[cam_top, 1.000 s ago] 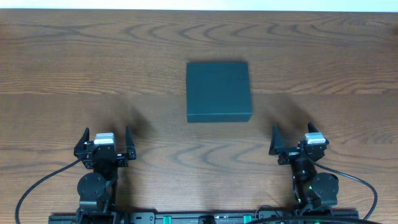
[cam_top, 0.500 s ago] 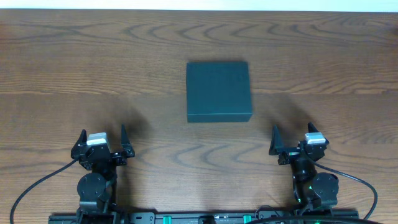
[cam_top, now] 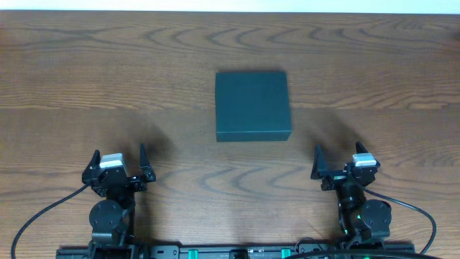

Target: Pack container

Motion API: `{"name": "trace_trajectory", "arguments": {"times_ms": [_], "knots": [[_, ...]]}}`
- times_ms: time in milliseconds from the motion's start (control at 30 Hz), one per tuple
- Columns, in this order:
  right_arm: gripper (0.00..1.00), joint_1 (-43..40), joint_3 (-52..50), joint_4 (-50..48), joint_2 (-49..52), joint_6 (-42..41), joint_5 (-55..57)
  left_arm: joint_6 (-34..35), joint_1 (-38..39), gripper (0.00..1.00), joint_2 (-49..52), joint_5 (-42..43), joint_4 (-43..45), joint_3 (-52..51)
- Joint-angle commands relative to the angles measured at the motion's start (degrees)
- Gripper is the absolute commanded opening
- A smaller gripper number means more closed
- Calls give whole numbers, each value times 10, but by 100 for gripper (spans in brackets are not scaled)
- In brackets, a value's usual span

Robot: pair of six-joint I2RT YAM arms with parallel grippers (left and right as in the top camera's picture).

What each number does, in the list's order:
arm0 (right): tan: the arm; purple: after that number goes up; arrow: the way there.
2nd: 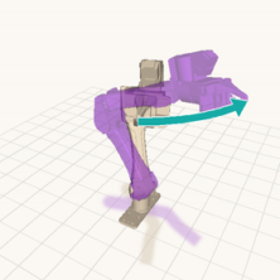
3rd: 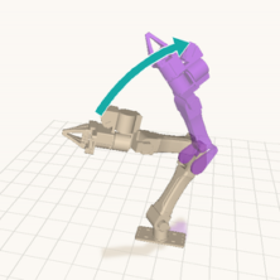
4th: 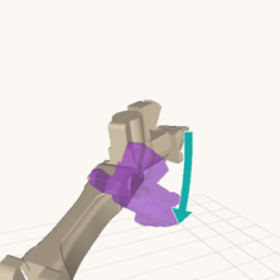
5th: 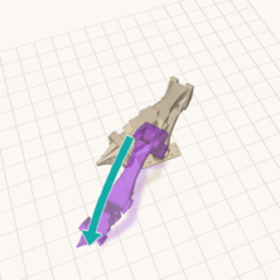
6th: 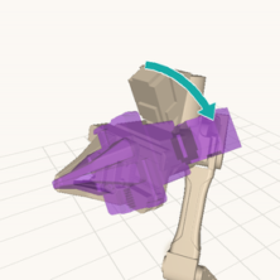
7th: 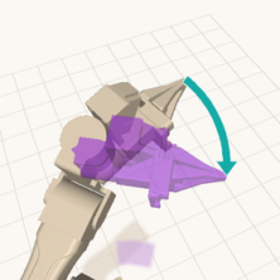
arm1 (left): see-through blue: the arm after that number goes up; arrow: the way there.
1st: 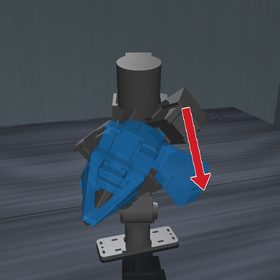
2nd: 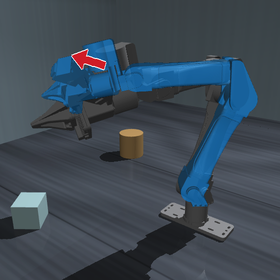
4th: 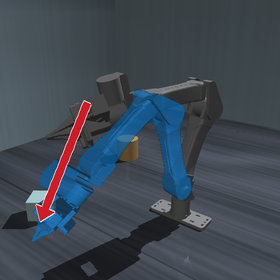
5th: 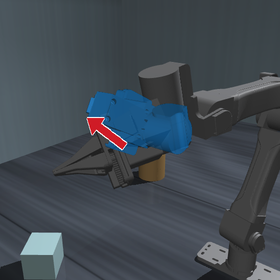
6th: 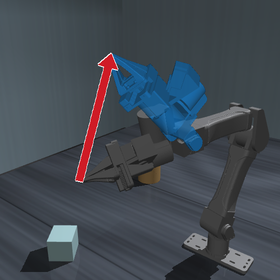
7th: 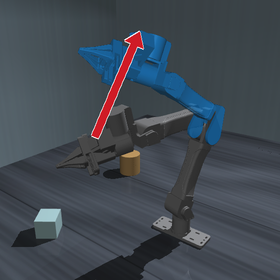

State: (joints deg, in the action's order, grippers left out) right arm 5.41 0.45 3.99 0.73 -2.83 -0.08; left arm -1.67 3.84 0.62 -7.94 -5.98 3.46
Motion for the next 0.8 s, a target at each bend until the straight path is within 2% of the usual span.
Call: {"name": "trace_trajectory", "arguments": {"times_ms": [0, 767], "knots": [[99, -5, -1, 2, -4, -10, -2, 3, -3, 99, -4, -13, -9, -15], [99, -5, -1, 2, -4, -10, -2, 3, -3, 99, -4, -13, -9, -15]]}}
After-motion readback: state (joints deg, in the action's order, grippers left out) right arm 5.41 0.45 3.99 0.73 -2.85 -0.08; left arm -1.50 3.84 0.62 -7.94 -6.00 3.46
